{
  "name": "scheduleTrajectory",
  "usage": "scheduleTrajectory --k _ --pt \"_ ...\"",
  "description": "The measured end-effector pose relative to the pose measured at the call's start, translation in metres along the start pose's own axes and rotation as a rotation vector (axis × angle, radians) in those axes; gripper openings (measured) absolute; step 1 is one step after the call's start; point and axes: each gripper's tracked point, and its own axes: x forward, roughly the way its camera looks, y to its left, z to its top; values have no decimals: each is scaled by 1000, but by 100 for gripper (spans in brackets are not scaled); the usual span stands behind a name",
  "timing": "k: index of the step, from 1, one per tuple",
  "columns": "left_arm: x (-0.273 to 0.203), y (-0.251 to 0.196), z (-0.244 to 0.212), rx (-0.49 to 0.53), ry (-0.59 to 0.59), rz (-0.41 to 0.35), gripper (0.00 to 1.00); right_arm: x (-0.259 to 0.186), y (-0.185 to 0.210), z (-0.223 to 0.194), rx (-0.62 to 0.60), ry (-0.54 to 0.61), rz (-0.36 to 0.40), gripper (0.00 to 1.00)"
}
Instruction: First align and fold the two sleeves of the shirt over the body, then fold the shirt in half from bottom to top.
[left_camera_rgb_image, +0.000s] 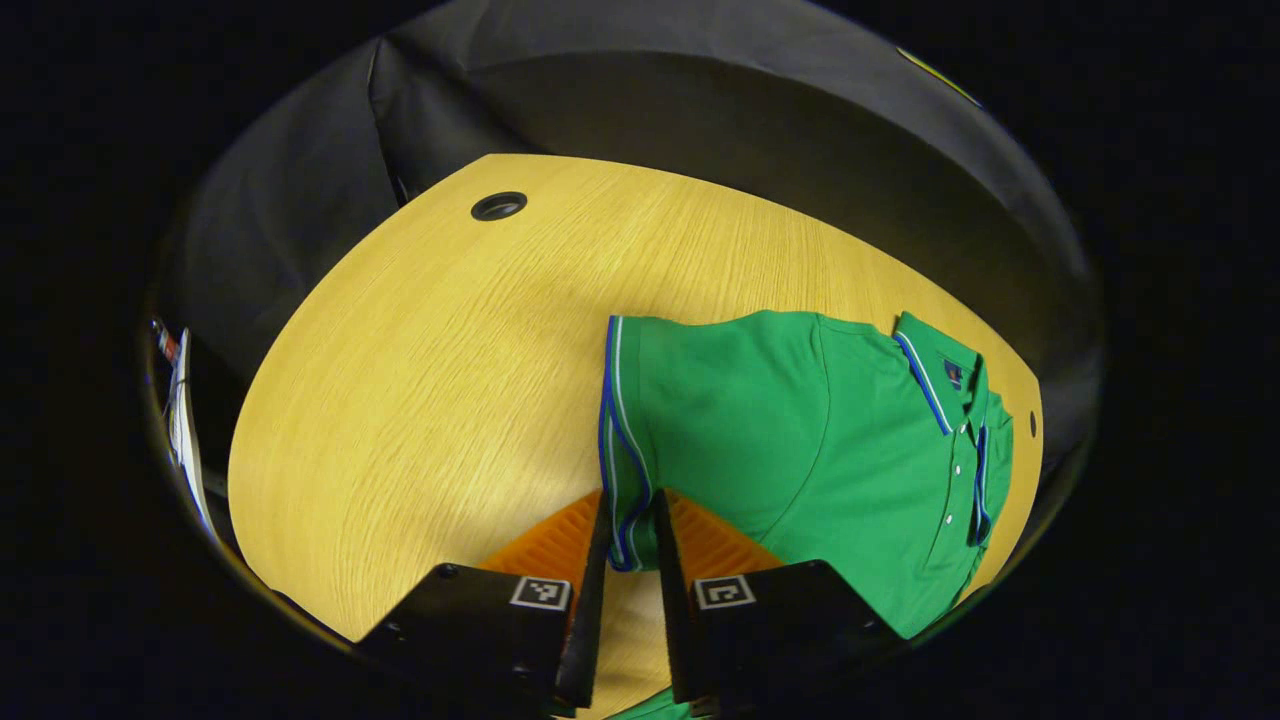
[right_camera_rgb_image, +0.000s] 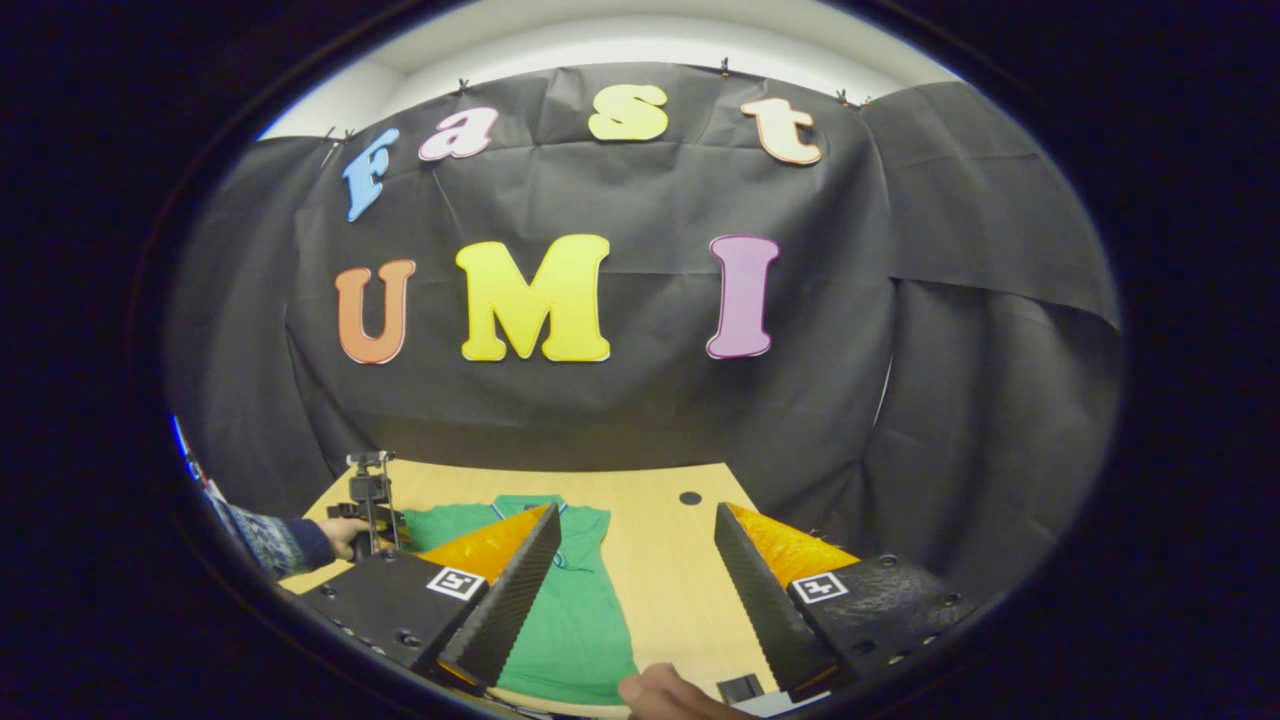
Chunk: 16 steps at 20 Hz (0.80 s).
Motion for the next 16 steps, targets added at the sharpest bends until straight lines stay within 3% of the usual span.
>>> scheduleTrajectory --k 1,2,3,8,15,16 --pt "1 -8 0 26 15 -3 10 -2 3 -3 -4 6 6 98" --pt "-2 -12 1 44 12 -5 7 -2 2 -4 -5 6 6 93" --pt "-12 -22 12 94 -27 7 6 -2 -3 -6 3 11 2 97" --pt "-36 -66 27 242 -90 10 6 5 -16 -15 40 36 -8 95" --pt "-32 -148 1 447 -65 21 6 13 -42 -27 92 69 -36 95" --pt "-28 -166 -12 474 -43 -6 6 14 -47 -29 102 75 -41 95"
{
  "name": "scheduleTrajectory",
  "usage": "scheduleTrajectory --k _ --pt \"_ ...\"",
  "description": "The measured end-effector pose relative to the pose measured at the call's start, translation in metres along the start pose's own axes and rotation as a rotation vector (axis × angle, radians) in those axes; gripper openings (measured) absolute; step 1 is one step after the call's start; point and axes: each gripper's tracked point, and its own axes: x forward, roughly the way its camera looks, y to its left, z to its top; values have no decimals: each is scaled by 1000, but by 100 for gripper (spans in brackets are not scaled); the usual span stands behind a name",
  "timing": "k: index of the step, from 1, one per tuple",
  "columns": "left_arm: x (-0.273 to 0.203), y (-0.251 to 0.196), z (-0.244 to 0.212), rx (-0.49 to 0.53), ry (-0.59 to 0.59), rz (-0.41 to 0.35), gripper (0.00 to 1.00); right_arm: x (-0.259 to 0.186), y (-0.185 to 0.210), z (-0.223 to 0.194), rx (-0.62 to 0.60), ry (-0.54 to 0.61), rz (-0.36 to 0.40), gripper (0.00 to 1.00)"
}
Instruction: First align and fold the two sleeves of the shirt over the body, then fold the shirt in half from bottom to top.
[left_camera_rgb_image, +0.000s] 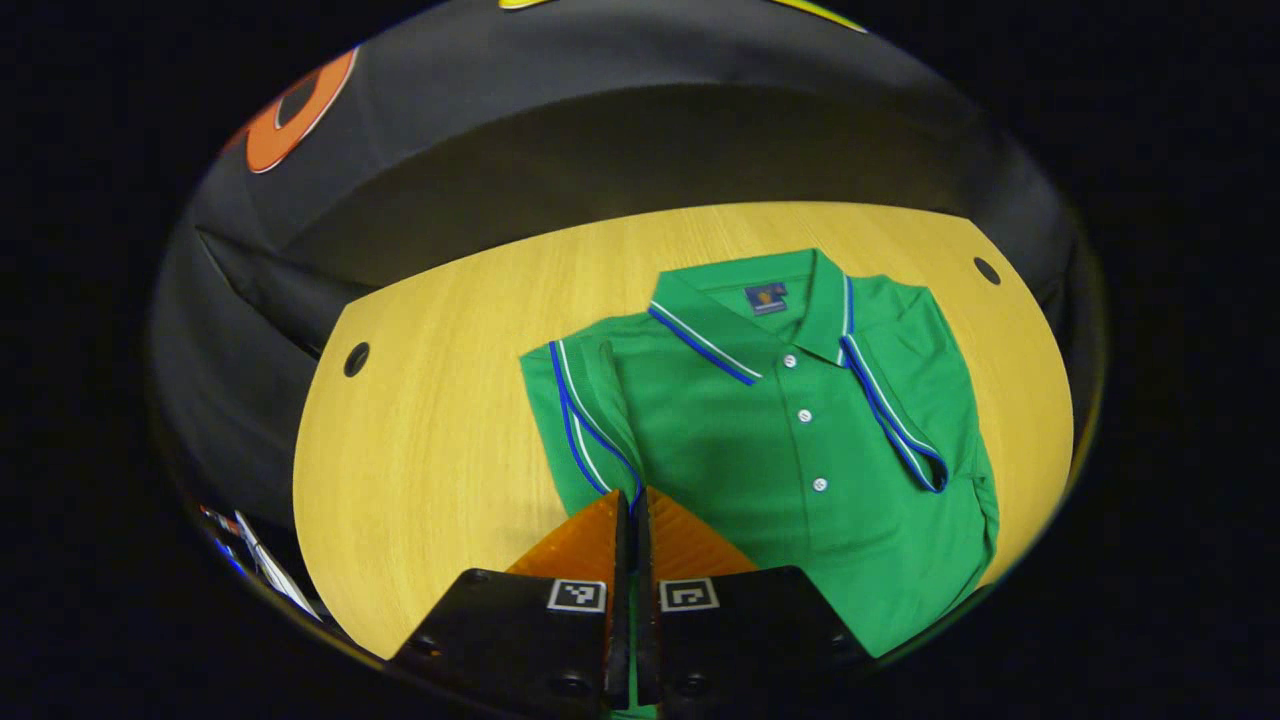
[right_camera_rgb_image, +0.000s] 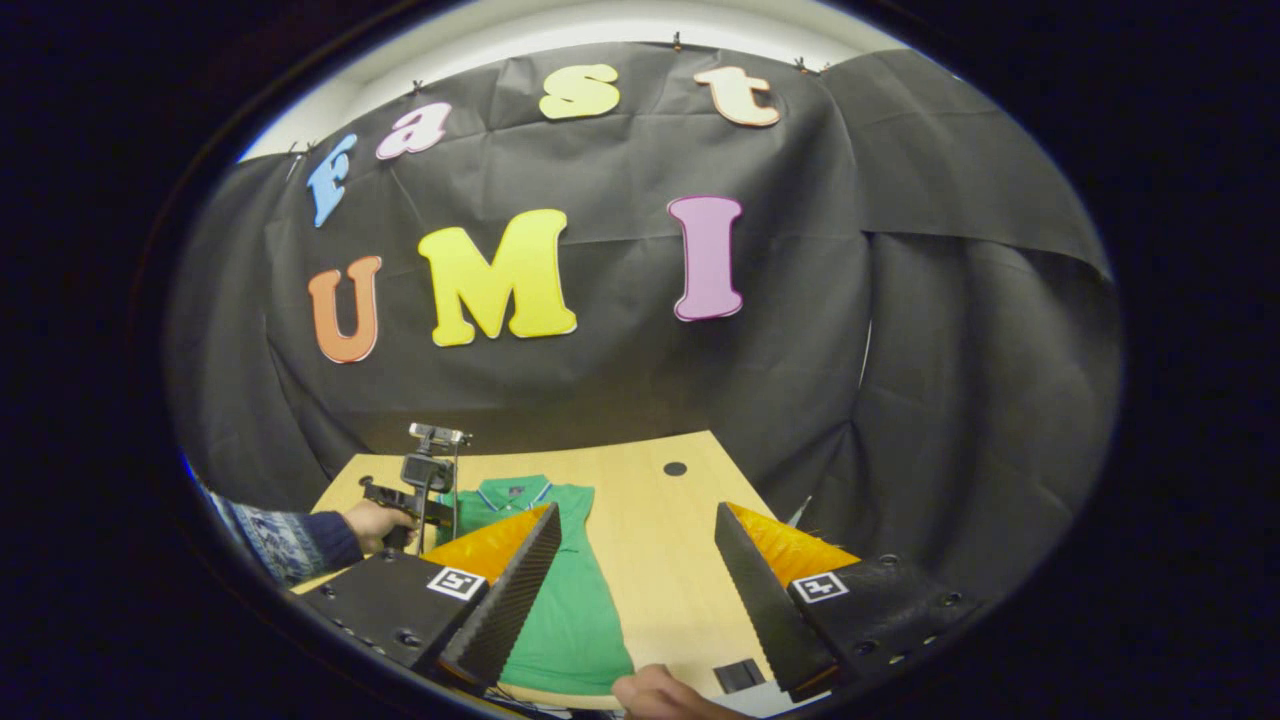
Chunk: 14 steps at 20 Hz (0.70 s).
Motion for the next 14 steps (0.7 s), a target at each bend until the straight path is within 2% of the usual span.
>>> scheduleTrajectory --k 3,4,5,6,7,9,11,12,14 --pt "-3 -21 1 14 -8 -37 11 5 -7 -4 2 8 -6 95" --pt "-12 -31 6 2 -42 -73 22 8 -9 -6 8 14 -1 94" --pt "-20 -31 12 -13 -77 -78 36 11 -9 -7 10 19 5 94" --pt "-32 -25 23 -29 -136 -70 64 15 -8 -8 10 24 11 94" --pt "-44 -20 30 -36 -186 -65 71 17 -7 -8 9 25 20 94" --pt "-87 -4 48 -55 -328 -49 76 30 3 -10 -5 34 49 96" --pt "-122 12 49 -62 -400 -30 91 39 14 -14 -24 47 82 93" --pt "-149 28 47 -72 -452 7 99 46 26 -15 -48 50 108 96" --pt "-182 43 38 -101 -505 22 99 57 42 -21 -78 57 135 96"
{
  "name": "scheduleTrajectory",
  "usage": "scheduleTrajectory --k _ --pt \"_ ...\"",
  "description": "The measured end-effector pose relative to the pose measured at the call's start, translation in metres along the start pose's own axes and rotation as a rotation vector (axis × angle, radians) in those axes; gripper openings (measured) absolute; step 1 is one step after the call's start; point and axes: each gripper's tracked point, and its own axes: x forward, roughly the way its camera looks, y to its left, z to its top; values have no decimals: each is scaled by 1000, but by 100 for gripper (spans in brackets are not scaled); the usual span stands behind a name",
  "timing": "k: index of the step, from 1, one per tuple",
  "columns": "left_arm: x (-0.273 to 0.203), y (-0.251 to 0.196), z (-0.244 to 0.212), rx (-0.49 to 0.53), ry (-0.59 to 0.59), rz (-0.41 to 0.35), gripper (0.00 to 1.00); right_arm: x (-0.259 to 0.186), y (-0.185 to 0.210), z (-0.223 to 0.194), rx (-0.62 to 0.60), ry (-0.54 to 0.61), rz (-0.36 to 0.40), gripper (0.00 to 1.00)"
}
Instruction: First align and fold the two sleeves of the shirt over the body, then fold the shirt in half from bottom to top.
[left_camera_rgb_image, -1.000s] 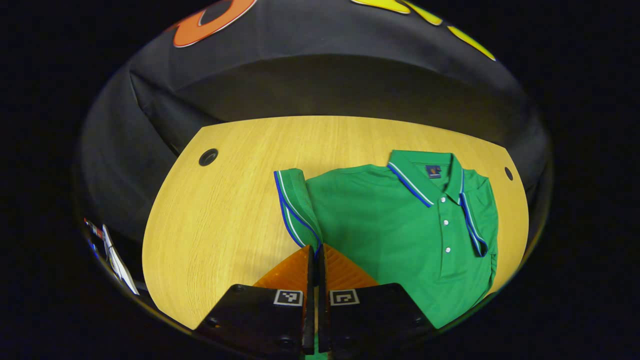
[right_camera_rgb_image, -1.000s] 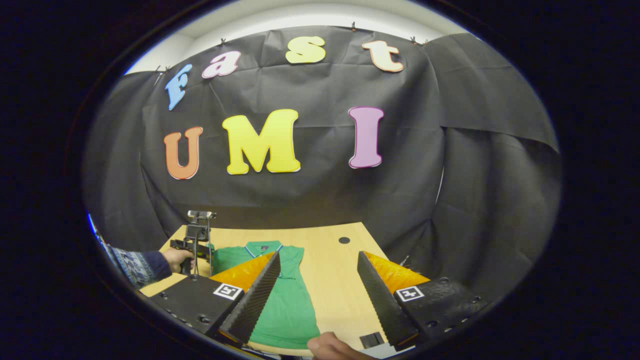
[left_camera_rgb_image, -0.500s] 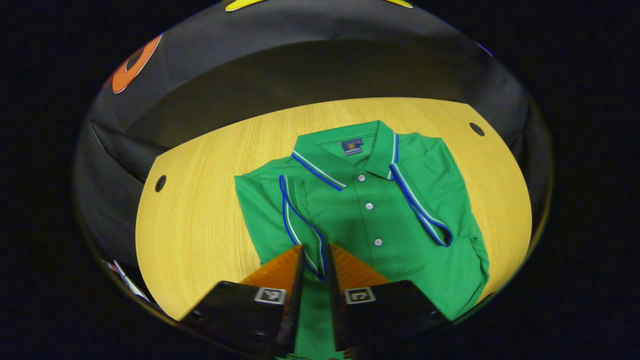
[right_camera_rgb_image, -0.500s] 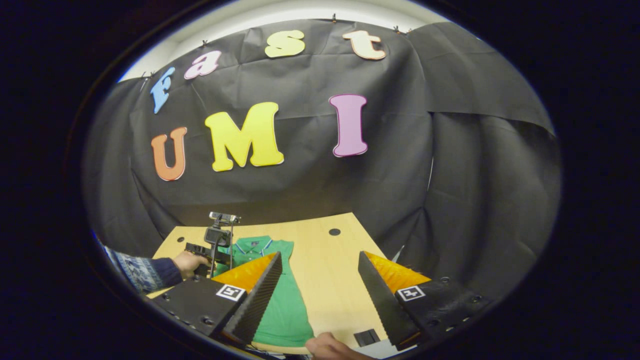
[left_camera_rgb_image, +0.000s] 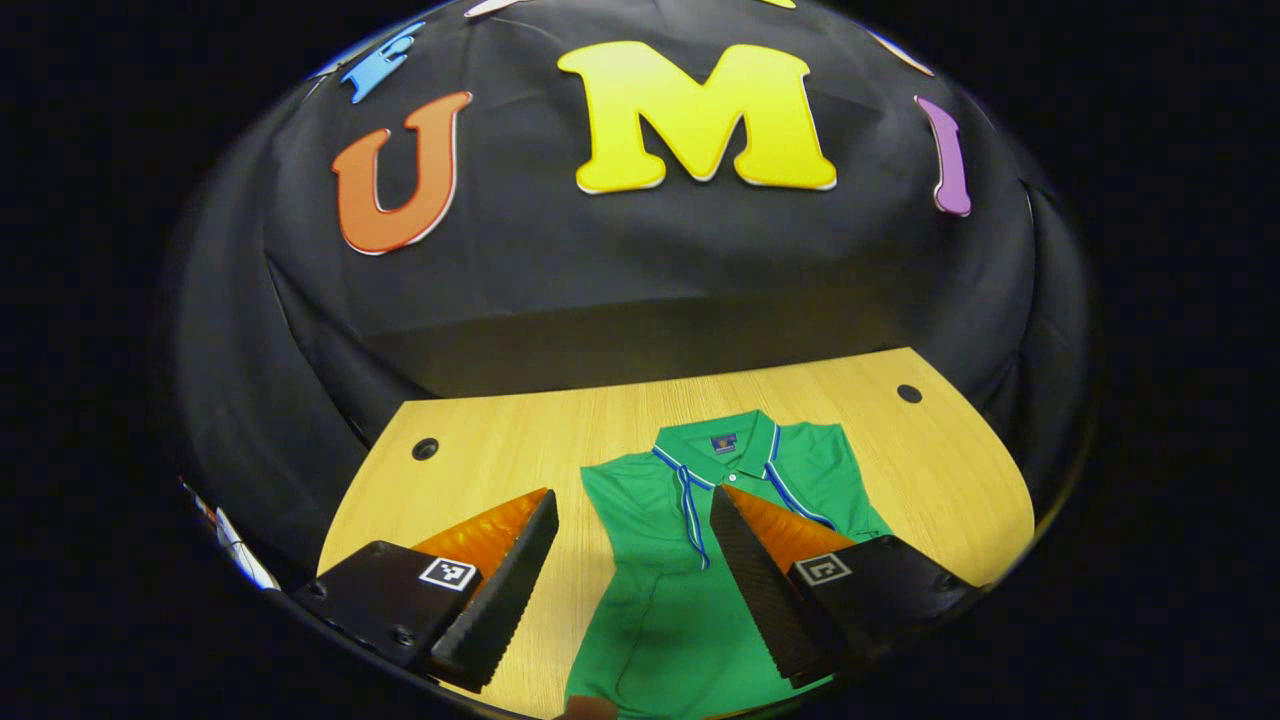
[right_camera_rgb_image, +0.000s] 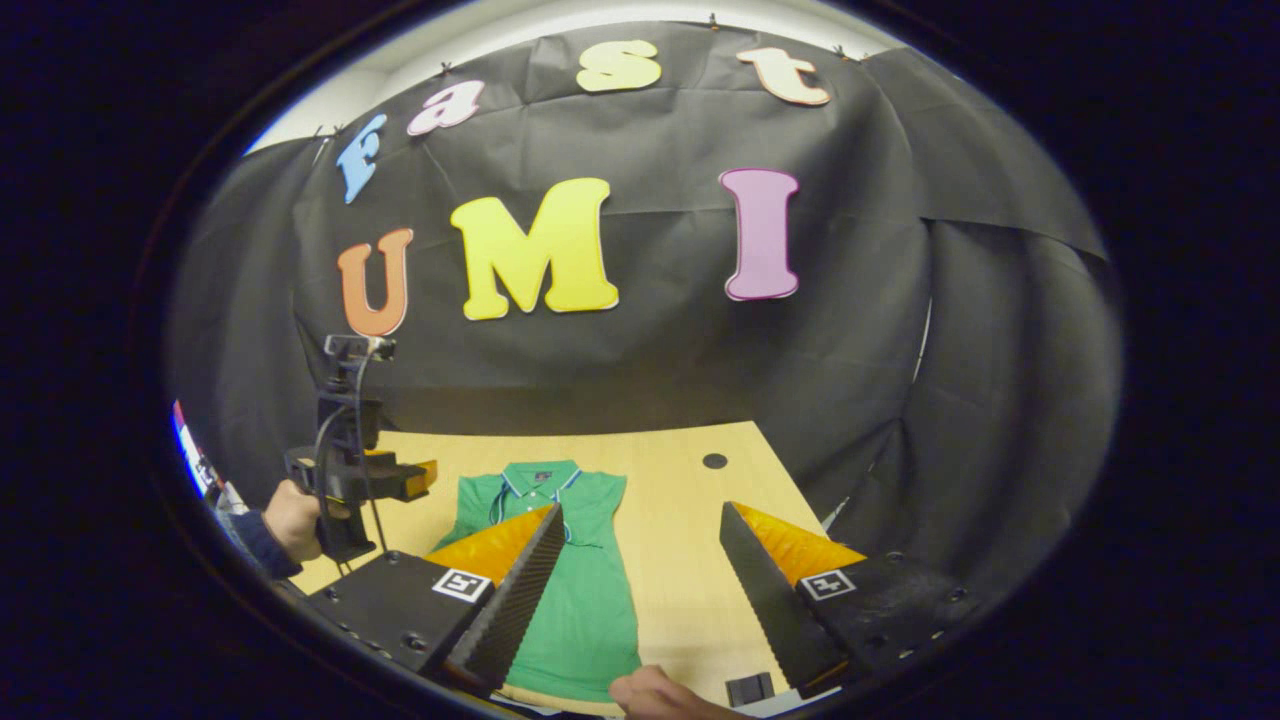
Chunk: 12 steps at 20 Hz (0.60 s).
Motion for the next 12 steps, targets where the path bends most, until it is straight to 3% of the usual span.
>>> scheduleTrajectory --k 4,8,12 --pt "-38 25 -28 -30 4 -2 99 33 19 -33 -68 60 23 96" --pt "-60 45 -84 -15 68 3 100 76 35 -100 -121 218 37 96" --pt "-86 55 -214 -20 379 26 100 93 27 -214 -165 517 -21 97"
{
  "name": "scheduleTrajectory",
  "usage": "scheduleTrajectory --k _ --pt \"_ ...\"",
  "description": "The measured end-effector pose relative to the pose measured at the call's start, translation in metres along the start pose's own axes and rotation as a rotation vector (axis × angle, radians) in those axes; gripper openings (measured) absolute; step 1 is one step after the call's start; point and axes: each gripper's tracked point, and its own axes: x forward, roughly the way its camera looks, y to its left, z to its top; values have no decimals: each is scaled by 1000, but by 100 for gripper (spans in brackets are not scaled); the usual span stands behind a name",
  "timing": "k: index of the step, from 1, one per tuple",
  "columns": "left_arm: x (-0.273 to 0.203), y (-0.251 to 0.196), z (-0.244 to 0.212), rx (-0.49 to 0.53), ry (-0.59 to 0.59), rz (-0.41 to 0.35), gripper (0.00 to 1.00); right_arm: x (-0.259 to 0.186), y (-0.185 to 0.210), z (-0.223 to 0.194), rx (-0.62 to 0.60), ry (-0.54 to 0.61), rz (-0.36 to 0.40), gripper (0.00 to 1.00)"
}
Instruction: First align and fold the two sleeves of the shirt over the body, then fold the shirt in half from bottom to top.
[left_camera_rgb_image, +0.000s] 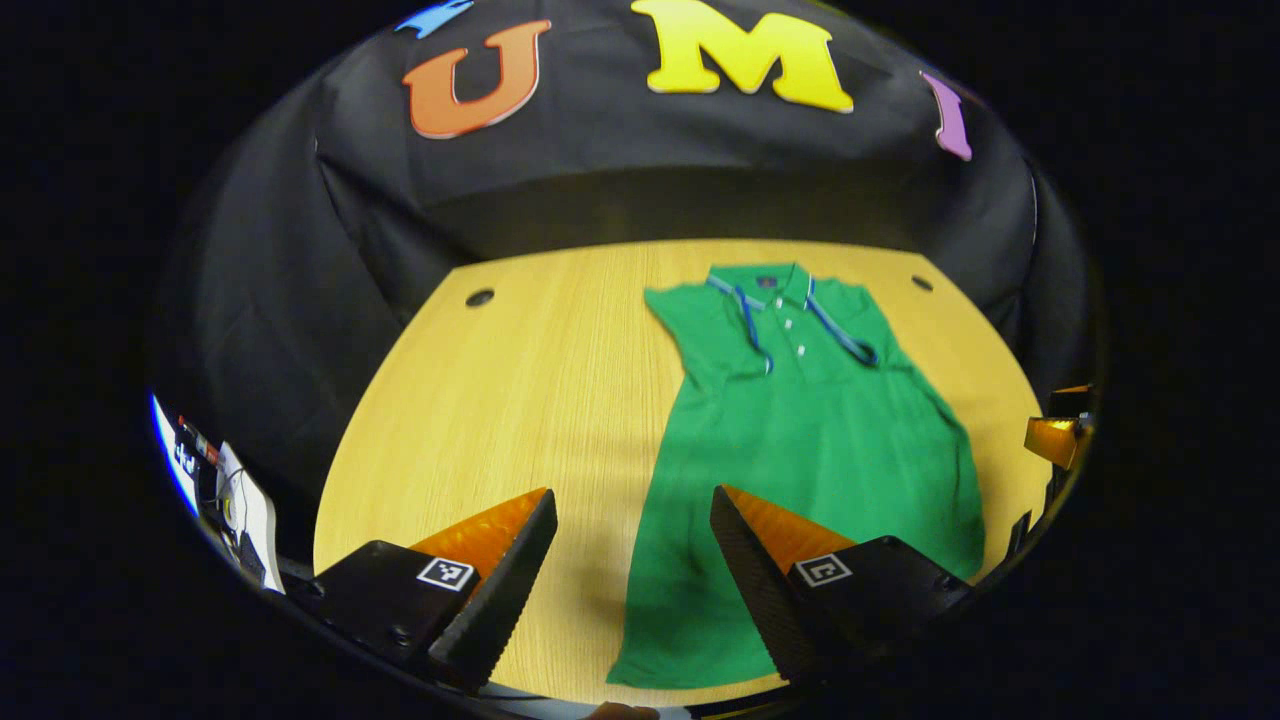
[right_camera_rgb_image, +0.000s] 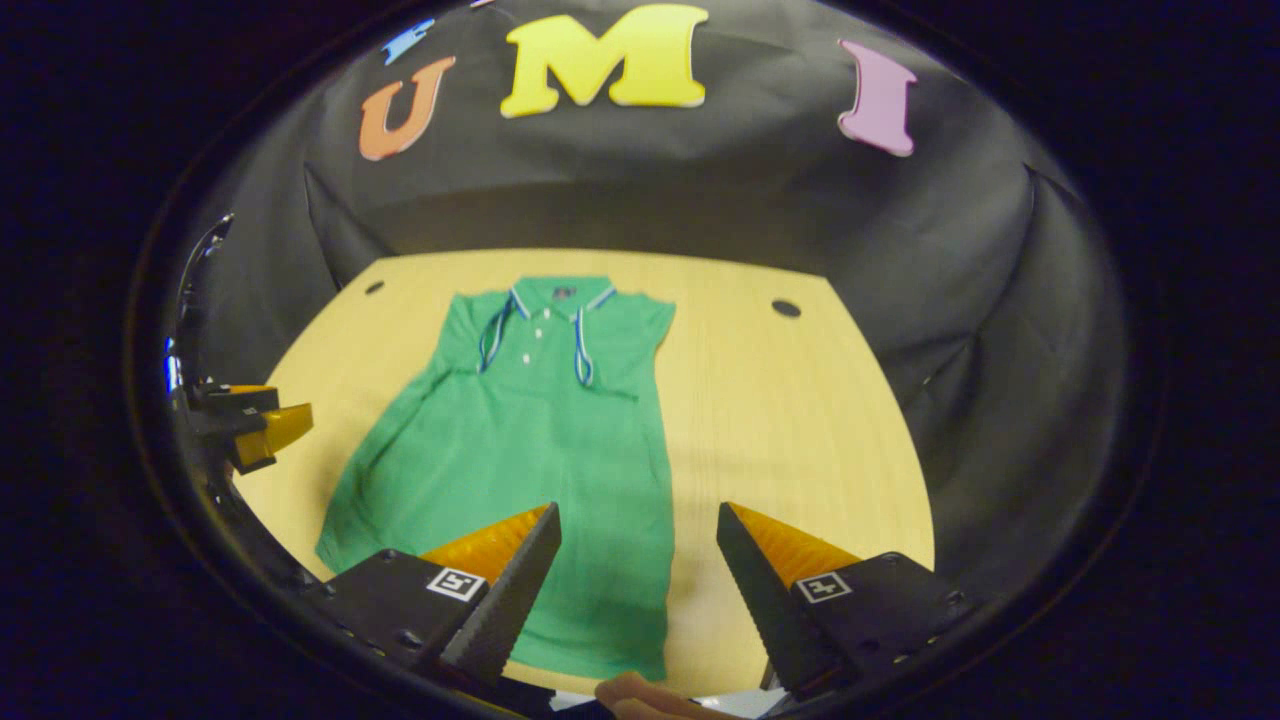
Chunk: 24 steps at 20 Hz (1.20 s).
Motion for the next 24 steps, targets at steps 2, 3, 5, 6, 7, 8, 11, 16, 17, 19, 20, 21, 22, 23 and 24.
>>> scheduleTrajectory --k 2,3,5,6,7,8,11,16,17,19,20,21,22,23,24 --pt "0 -1 -47 -12 118 -15 100 12 -3 -41 17 117 -9 97" --pt "-3 0 -65 -28 156 -14 100 13 -2 -58 37 167 6 98" --pt "-12 -6 -97 -46 218 -42 100 10 -3 -95 67 255 30 98" --pt "-15 -10 -120 -53 271 -56 100 12 -9 -122 52 323 20 96" --pt "-17 -15 -132 -55 303 -69 100 10 -13 -137 50 360 8 96" --pt "-20 -18 -141 -52 334 -79 100 7 -15 -152 58 403 7 95" --pt "-22 -19 -155 -1 395 -81 100 6 -8 -166 106 467 36 97" --pt "-20 -22 -156 -18 432 -84 99 13 -4 -173 58 486 25 96" --pt "-20 -23 -157 -30 438 -92 99 15 -3 -175 46 495 24 95" --pt "-21 -27 -159 -95 454 -109 90 17 3 -179 33 510 39 95" --pt "-21 -29 -159 -109 455 -110 80 19 4 -178 29 499 42 90" --pt "-22 -32 -158 -89 447 -121 74 19 3 -177 22 496 42 77" --pt "-20 -34 -158 -74 438 -129 72 19 3 -176 25 497 41 75" --pt "-21 -36 -157 -66 432 -138 61 20 2 -176 32 498 42 72" --pt "-22 -39 -158 -59 432 -147 48 20 1 -175 35 499 46 62"
